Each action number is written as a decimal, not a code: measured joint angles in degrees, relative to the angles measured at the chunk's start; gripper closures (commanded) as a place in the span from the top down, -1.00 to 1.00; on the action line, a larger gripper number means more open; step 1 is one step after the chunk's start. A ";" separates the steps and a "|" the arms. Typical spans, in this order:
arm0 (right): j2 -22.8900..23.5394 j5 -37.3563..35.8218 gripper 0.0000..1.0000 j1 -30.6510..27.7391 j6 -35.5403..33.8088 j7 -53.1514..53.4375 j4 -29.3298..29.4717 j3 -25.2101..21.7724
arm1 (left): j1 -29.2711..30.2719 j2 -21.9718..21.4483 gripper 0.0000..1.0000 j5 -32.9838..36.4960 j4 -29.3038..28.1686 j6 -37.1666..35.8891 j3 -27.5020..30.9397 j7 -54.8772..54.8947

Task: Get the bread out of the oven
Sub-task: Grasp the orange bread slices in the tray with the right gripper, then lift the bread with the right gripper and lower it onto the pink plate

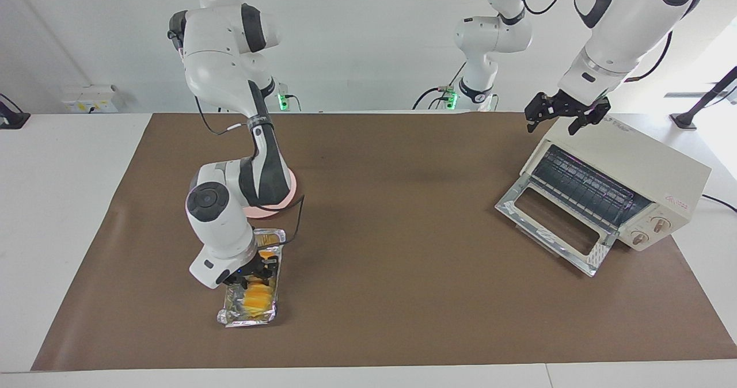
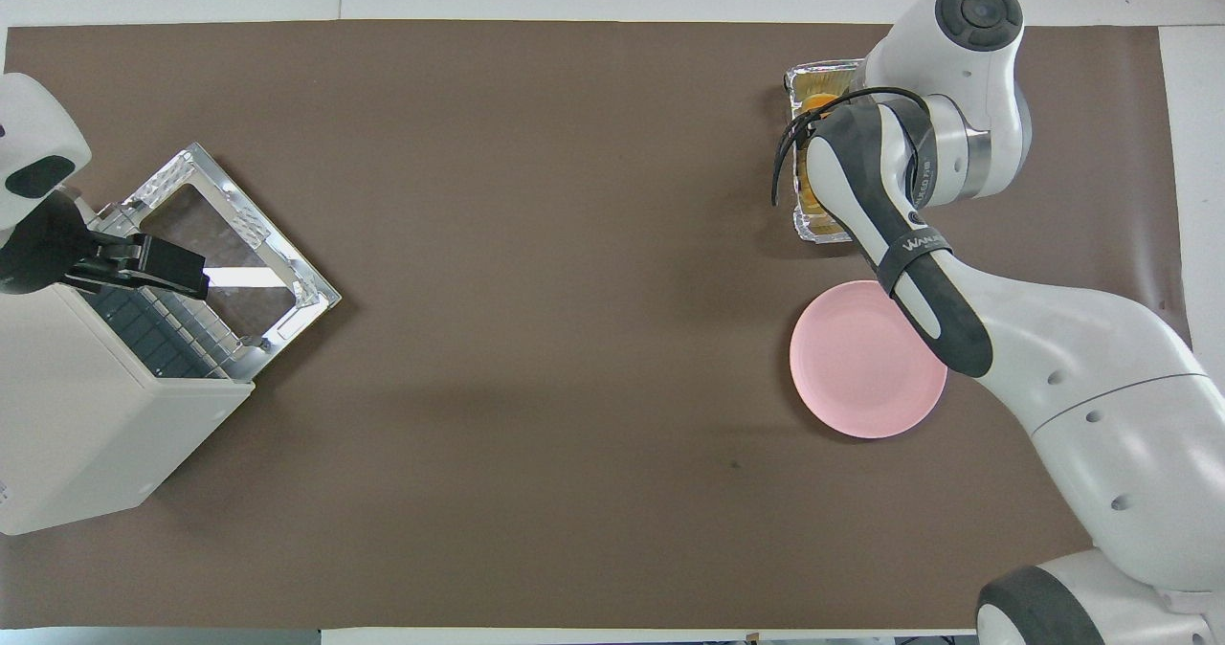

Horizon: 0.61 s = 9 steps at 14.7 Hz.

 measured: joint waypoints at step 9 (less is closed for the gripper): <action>-4.83 0.00 -1.00 -0.68 -9.71 0.00 -0.11 -0.29 | 0.00 0.00 1.00 0.00 0.00 0.01 -0.01 0.00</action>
